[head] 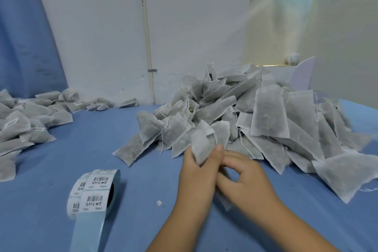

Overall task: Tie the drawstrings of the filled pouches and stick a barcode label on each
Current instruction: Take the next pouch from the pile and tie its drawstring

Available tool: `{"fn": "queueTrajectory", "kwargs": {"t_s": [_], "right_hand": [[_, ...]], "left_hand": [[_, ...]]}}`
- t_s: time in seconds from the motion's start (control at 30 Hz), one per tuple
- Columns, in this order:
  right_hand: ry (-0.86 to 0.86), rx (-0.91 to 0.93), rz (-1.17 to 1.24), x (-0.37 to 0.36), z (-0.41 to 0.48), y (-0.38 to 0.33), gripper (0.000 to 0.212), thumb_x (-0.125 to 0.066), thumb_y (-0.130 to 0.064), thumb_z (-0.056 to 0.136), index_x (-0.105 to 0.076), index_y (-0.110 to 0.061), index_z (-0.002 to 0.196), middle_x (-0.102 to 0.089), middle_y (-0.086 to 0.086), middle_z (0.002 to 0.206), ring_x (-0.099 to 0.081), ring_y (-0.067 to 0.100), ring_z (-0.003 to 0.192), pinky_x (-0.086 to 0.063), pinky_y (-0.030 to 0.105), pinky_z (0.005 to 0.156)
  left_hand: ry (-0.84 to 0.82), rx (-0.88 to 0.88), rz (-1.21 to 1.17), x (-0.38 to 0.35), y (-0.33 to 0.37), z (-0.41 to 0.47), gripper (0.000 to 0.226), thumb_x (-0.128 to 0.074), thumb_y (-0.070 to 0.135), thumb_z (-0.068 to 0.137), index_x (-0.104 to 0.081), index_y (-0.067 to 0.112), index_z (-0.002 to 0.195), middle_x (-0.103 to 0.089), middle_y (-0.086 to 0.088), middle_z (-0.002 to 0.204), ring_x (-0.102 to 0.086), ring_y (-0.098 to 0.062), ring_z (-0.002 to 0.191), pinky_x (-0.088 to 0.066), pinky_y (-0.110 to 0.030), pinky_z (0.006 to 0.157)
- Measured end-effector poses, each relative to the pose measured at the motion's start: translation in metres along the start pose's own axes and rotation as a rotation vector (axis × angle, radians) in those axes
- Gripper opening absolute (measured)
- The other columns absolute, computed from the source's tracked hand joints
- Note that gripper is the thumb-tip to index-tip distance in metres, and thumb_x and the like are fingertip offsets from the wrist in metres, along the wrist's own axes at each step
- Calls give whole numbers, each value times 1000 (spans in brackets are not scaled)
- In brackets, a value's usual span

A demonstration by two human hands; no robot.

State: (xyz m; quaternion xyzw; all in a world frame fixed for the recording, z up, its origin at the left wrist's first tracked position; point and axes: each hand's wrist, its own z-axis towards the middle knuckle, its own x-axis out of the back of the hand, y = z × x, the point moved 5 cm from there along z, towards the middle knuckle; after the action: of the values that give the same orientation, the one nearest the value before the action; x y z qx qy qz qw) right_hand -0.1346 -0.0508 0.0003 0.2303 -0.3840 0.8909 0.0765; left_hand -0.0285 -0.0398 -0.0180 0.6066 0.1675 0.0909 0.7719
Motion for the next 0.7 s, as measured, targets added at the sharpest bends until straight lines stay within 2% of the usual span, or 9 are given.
{"fn": "queueTrajectory", "kwargs": {"t_s": [0.07,0.13,0.2,0.27,0.4,0.47,0.53,0.6,0.7], "right_hand": [[35,-62,186,5,1,3,26,-67,3,82,-75,-22,80,-71,-4,81,-68,14,82,-53,30,80],[122,-158,326,13,2,9,32,-67,8,82,-74,-23,82,-72,1,82,-69,17,78,-54,33,79],[223,-225,322,23,3,14,28,-68,1,84,-72,-26,88,-70,-2,85,-65,13,76,-53,27,76],[242,-264,278,31,5,17,27,-68,-9,86,-67,-32,101,-68,-7,102,-63,7,84,-49,17,76],[63,-356,355,27,6,20,44,-67,-36,83,-50,-40,123,-60,-20,122,-63,-5,96,-49,21,91],[-8,-359,367,23,5,20,40,-67,-39,81,-57,-38,121,-68,-22,107,-64,-7,90,-49,17,85],[-15,-314,336,24,5,17,14,-67,-23,89,-72,-32,99,-73,-14,84,-65,-3,74,-49,12,71],[-9,-296,319,27,5,19,15,-65,-13,90,-76,-19,82,-70,-3,69,-62,5,62,-48,14,62],[-22,-373,303,30,4,24,18,-65,-13,91,-72,-10,75,-64,0,56,-54,11,45,-44,18,48]], "left_hand": [[0,23,-20,7,0,5,33,-73,35,87,-67,7,103,-75,-1,88,-70,-15,81,-53,-28,75],[7,86,-37,15,-3,9,19,-70,26,89,-71,8,94,-75,-7,86,-70,-21,80,-54,-34,75],[-37,160,-112,18,-4,10,12,-68,20,89,-73,9,86,-73,-11,82,-68,-25,77,-52,-37,76],[-136,216,-211,16,-2,8,14,-66,19,89,-75,10,84,-69,-13,79,-65,-24,73,-50,-35,73],[-333,295,-290,11,5,0,19,-67,26,76,-76,10,78,-67,-14,73,-65,-23,61,-55,-29,59],[-391,321,-262,9,6,-4,25,-68,32,73,-77,10,82,-68,-15,73,-66,-27,61,-55,-31,59],[-415,307,-197,10,7,-7,38,-70,40,73,-76,9,94,-70,-17,76,-69,-30,64,-55,-31,56],[-415,287,-149,11,8,-7,48,-71,48,71,-75,9,100,-72,-19,79,-71,-29,65,-55,-30,55],[-424,244,-69,11,12,-7,41,-74,54,71,-78,17,89,-71,-12,78,-69,-24,62,-54,-28,55]]}}
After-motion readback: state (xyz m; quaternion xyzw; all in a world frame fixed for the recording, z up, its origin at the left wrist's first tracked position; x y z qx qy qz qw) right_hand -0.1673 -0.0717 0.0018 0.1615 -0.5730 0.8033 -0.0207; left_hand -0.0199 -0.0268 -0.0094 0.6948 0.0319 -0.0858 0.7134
